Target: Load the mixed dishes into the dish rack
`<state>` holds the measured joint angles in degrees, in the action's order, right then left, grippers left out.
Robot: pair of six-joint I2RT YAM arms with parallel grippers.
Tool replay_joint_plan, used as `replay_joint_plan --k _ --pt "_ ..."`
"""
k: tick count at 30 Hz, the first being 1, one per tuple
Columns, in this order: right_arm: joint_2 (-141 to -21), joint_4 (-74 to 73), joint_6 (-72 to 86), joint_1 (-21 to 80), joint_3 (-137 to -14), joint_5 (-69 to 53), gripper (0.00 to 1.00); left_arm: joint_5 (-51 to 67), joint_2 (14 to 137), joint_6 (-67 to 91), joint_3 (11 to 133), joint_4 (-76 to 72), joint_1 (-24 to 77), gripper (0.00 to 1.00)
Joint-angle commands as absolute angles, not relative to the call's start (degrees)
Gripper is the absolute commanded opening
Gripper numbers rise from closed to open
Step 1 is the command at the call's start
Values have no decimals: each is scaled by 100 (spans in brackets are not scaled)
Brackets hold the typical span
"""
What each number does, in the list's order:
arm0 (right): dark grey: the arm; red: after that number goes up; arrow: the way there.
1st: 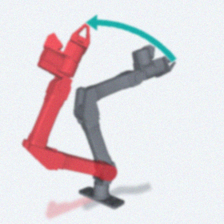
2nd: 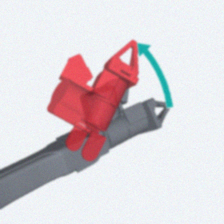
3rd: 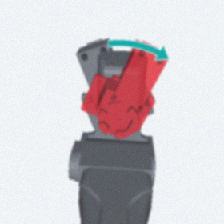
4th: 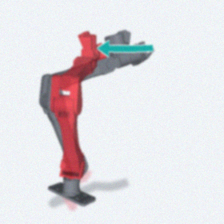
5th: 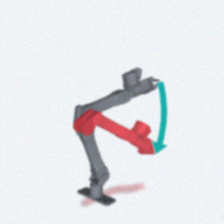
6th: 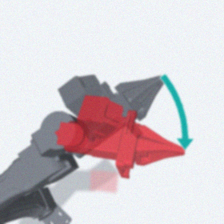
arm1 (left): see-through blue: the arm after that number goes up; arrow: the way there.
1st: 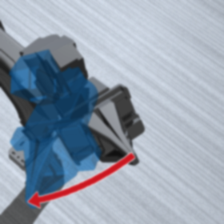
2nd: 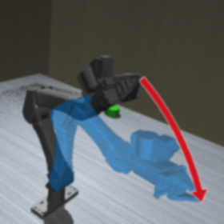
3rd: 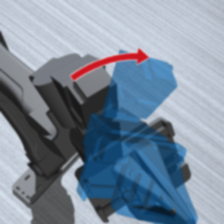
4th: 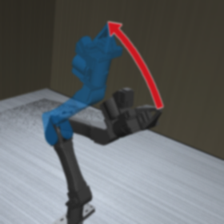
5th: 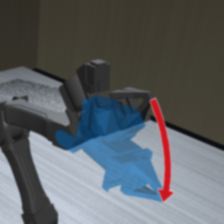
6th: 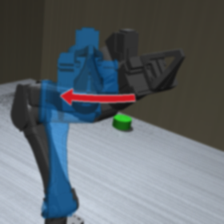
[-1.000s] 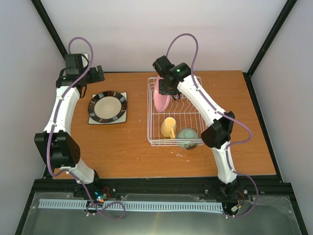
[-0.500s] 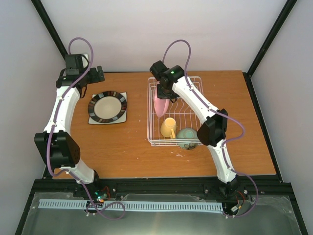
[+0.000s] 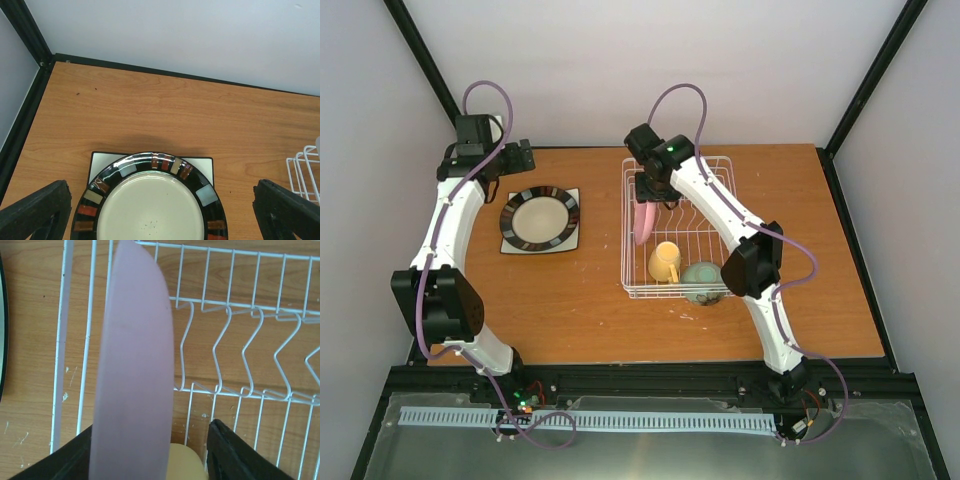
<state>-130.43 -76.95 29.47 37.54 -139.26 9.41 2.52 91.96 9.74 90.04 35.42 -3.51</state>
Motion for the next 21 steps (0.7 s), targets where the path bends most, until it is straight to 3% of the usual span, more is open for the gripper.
replay_joint_plan --k 1,9,21 --pt "-12845 -7492 2958 3746 -13859 1049 54 119 8991 882 9000 3426 -393 100" --pt "-12339 -7115 2892 3727 -13490 1748 63 1348 8736 1556 8207 3071 -1320 100" --pt "-11720 -6449 2622 3647 -13355 2641 69 1831 8790 1617 8002 3092 -1715 100"
